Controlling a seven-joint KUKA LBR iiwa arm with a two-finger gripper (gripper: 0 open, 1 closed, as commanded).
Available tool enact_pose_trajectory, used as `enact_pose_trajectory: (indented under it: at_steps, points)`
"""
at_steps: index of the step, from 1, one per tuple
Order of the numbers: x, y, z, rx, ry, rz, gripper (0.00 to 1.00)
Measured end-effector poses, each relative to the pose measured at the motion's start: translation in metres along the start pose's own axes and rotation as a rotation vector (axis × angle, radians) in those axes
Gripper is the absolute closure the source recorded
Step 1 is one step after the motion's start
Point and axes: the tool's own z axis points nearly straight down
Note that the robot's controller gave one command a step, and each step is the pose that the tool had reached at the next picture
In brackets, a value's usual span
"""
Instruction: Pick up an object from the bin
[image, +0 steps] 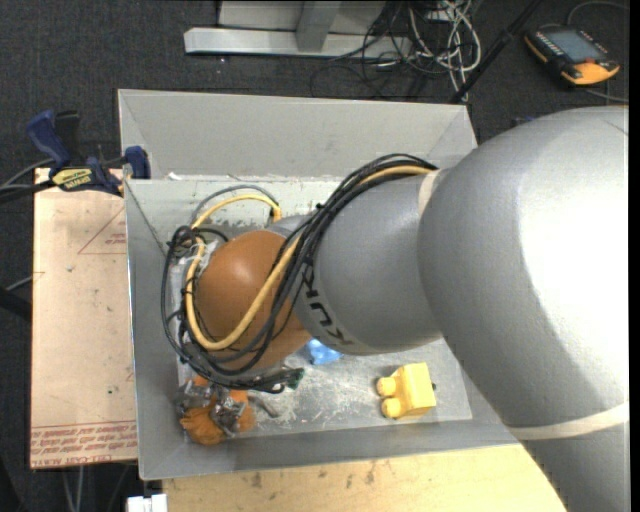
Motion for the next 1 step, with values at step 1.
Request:
enact_pose_trajectory:
  at_steps: [1]
  points:
    - [0.0000, -0.0001, 0.0000, 0.000, 0.000, 0.000, 1.00]
